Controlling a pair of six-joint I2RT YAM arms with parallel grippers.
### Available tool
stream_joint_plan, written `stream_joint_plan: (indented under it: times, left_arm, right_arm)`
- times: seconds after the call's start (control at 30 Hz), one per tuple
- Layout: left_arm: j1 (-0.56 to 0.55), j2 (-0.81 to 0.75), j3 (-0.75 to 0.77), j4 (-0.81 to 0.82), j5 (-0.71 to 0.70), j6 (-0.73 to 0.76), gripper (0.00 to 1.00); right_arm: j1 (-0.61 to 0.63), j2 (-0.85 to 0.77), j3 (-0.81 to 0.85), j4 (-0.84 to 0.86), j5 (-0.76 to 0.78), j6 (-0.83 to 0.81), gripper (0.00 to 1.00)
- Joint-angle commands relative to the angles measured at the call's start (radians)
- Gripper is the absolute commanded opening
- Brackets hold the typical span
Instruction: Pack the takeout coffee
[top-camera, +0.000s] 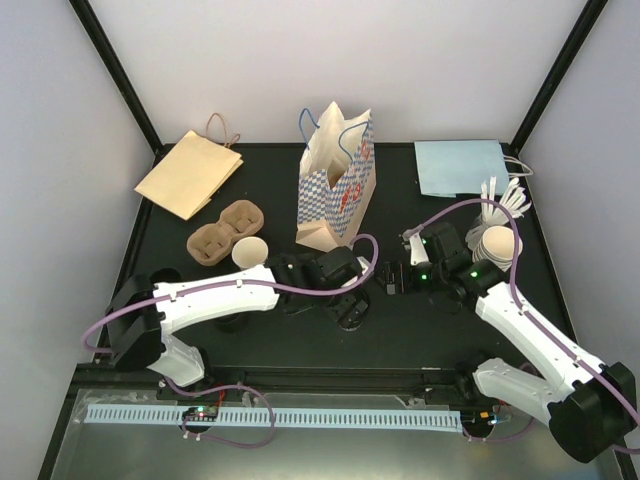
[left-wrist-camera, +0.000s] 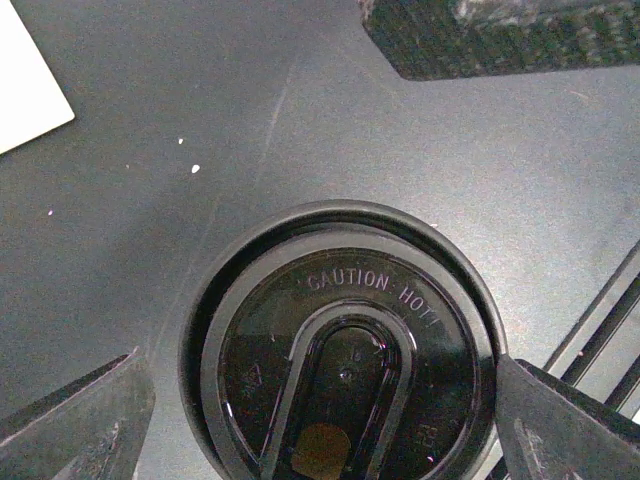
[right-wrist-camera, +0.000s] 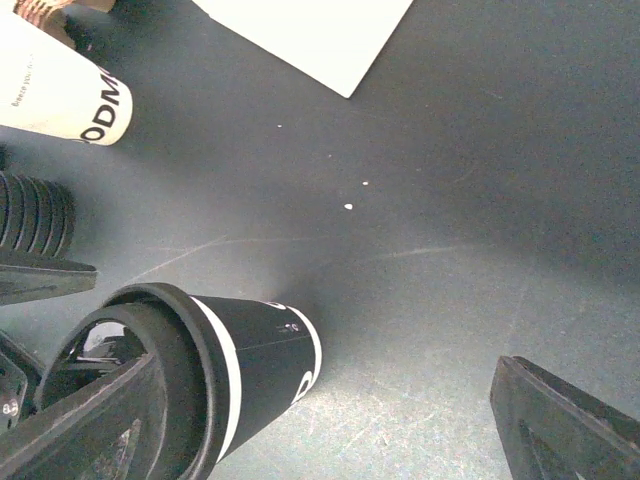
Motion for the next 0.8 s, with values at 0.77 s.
stream_joint_plan:
  times: [0.77]
  left_arm:
    - [-0.005, 0.030, 0.052, -0.046, 0.016, 0.023, 0.76]
  right_arm:
    - [-0.005, -0.010, -0.059, 0.057, -0.163, -0.001, 0.92]
